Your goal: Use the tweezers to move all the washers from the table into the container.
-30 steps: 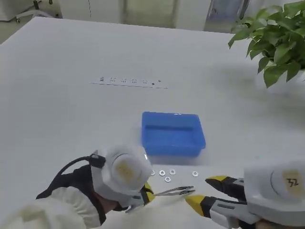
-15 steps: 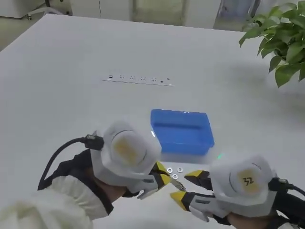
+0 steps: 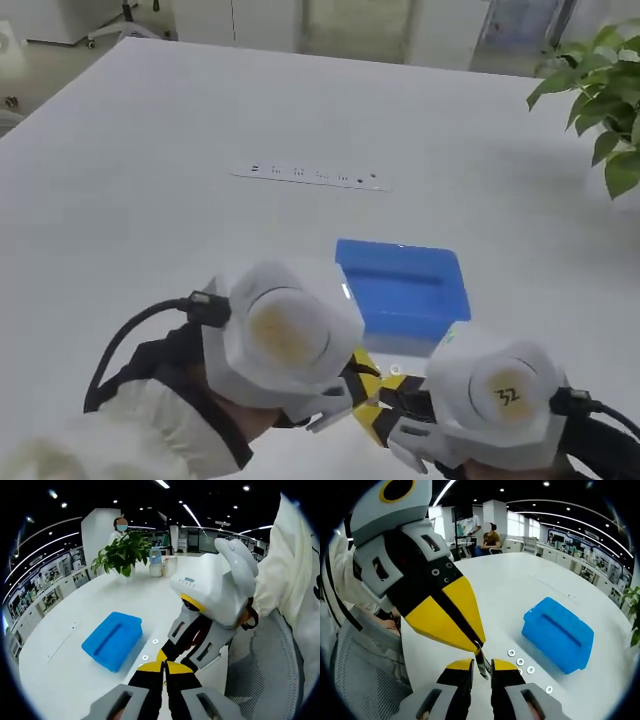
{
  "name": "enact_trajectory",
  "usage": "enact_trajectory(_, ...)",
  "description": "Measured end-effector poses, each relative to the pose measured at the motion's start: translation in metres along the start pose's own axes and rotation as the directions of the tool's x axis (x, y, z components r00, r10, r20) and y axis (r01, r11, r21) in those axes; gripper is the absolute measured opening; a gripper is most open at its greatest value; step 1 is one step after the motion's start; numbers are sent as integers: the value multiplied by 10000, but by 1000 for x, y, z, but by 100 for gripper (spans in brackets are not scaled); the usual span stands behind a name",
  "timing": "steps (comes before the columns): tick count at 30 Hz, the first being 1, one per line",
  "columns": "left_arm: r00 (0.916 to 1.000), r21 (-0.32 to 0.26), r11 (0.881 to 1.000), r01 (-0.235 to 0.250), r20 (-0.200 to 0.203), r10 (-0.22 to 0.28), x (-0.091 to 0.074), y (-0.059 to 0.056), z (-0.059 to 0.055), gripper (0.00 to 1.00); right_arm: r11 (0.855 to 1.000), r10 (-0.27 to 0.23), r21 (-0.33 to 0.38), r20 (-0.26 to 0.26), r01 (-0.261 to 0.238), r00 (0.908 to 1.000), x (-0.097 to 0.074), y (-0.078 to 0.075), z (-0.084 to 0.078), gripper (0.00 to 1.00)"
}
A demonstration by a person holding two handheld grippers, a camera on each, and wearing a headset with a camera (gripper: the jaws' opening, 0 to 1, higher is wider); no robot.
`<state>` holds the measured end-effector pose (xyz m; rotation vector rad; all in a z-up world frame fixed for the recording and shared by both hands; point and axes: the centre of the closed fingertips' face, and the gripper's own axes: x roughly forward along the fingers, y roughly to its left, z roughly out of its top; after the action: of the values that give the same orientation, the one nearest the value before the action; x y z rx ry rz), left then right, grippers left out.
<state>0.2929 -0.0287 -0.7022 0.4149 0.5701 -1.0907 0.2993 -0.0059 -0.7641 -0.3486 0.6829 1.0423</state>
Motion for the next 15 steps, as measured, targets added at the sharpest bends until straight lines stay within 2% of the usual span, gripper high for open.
enact_trajectory(3, 10000, 314, 9995, -72, -59, 74, -2, 1, 0, 0, 9997, -50, -248, 40, 51, 10000, 0, -1, 3, 8)
enact_trajectory(9, 9996, 480, 9984, -286, -63, 290, -3, 2, 5, 0, 9988, 72, -483, 113, -66, 9999, 0, -1, 8, 6)
enact_trajectory(11, 9976, 298, 9973, -665, 212, 659, -2, 6, 6, 0, 9984, 32, -567, 119, -26, 9999, -1, -2, 8, 5)
enact_trajectory(13, 9956, 169, 9967, -799, 511, 790, -1, 6, 7, 0, 9990, 29, -437, 131, -24, 9999, -1, -3, 9, 5)
enact_trajectory(15, 9938, -57, 9956, -932, 603, 934, -3, 7, 6, 0, 9993, -33, -384, 173, 40, 9998, -2, -6, 9, 4)
